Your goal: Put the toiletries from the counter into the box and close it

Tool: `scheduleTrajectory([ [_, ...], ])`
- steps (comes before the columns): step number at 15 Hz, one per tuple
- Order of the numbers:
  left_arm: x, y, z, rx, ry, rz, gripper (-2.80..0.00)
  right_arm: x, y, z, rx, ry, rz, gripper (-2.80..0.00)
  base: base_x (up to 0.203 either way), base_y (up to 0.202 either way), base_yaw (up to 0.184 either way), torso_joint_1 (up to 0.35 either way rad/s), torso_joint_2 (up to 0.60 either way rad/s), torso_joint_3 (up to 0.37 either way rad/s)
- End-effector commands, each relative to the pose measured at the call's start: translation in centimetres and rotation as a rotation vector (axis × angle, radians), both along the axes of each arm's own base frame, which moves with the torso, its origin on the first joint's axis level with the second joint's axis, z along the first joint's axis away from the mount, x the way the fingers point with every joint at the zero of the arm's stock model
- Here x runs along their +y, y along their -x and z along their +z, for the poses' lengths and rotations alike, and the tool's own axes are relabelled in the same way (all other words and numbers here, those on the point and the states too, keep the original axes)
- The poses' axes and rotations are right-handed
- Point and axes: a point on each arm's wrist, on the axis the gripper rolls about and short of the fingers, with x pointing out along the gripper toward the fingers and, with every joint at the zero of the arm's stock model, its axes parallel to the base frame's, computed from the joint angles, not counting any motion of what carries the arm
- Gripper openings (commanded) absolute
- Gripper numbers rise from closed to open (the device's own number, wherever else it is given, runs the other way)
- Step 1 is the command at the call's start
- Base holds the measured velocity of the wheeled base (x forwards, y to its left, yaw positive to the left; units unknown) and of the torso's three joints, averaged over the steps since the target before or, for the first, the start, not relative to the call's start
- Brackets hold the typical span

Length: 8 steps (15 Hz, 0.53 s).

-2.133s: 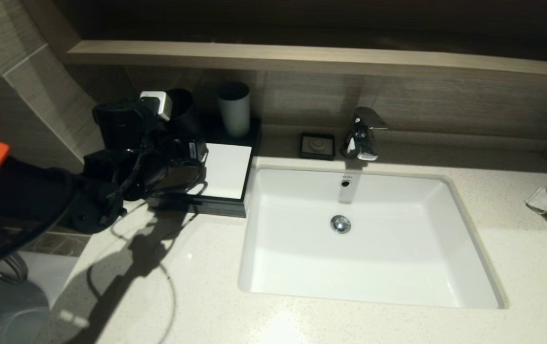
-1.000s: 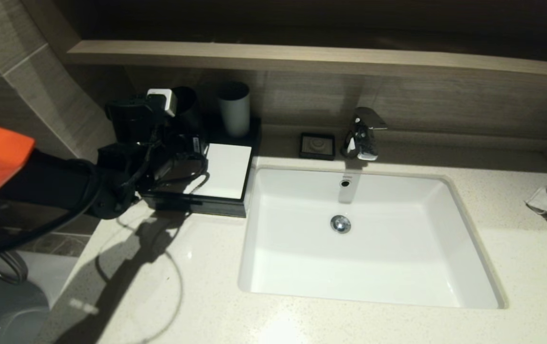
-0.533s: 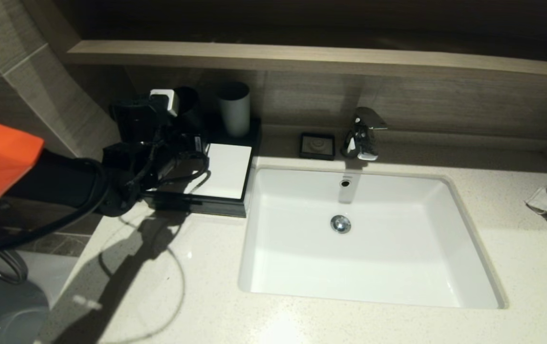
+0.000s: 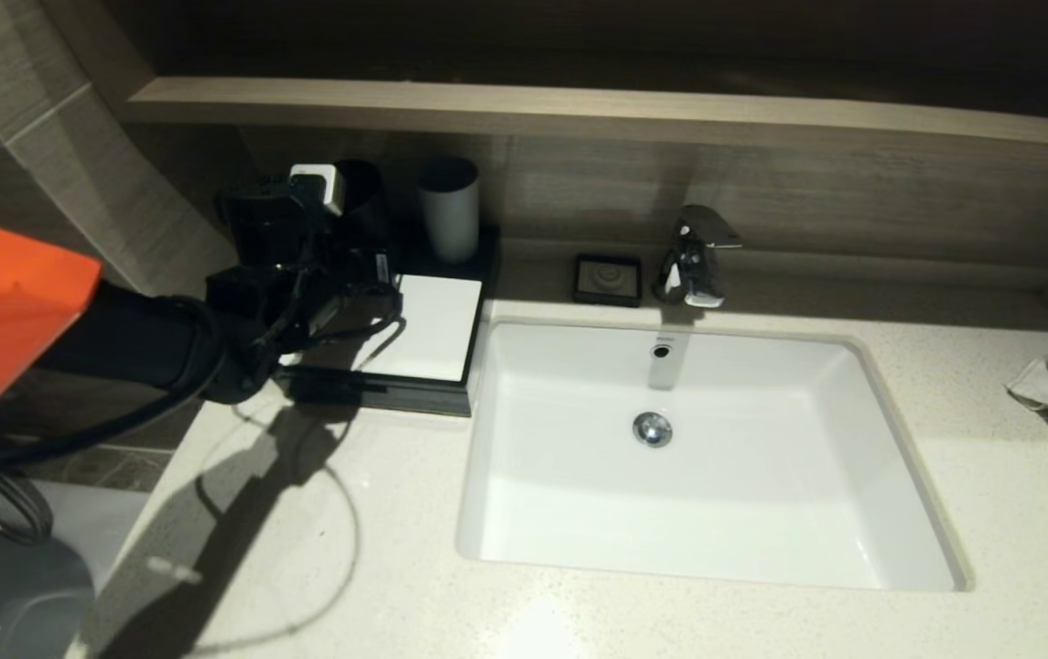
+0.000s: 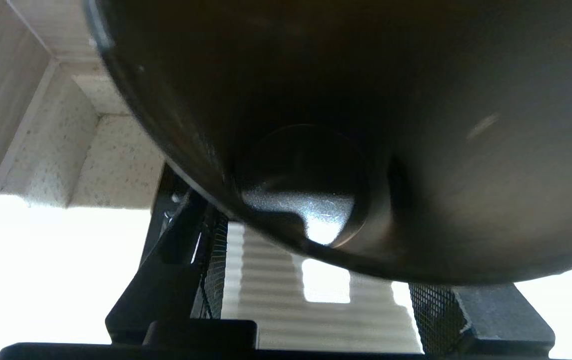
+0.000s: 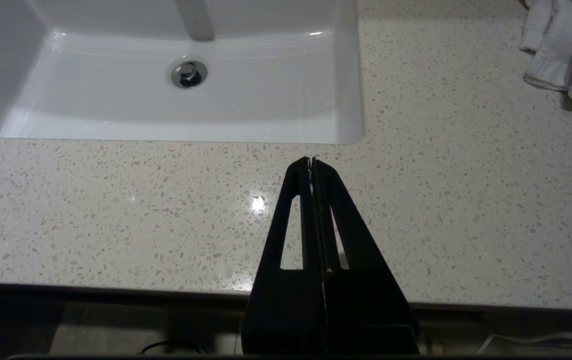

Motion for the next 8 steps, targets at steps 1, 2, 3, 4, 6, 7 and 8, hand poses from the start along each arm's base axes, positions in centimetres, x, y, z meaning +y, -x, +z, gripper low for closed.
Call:
scheduleTrajectory([
  [1,0.19,-0.45,0.04,-0.009,0.003,0.009,-2.8,0.0,0.0,0.0,0.0,-0.001,0.0,-2.8,0.0,0.0,0.0,0.0,0.0,0.0],
  [2,0.16,-0.58,0.08,-0.009,0.003,0.009,-2.8,0.0,0.0,0.0,0.0,-0.001,0.0,-2.8,0.0,0.0,0.0,0.0,0.0,0.0],
  [3,0.14,-0.62,0.12,-0.006,0.002,0.008,-2.8,0.0,0.0,0.0,0.0,-0.001,0.0,-2.8,0.0,0.0,0.0,0.0,0.0,0.0],
  [4,0.12,-0.68,0.11,-0.006,0.002,0.008,-2.8,0.0,0.0,0.0,0.0,-0.001,0.0,-2.8,0.0,0.0,0.0,0.0,0.0,0.0],
  [6,0.08,-0.82,0.27,-0.012,0.003,0.008,-2.8,0.0,0.0,0.0,0.0,-0.001,0.0,-2.8,0.0,0.0,0.0,0.0,0.0,0.0],
  [7,0.06,-0.84,0.27,-0.013,0.004,0.007,-2.8,0.0,0.0,0.0,0.0,-0.001,0.0,-2.8,0.0,0.0,0.0,0.0,0.0,0.0],
  [8,0.0,-0.88,0.17,-0.01,0.003,0.006,-2.8,0.0,0.0,0.0,0.0,-0.001,0.0,-2.8,0.0,0.0,0.0,0.0,0.0,0.0],
])
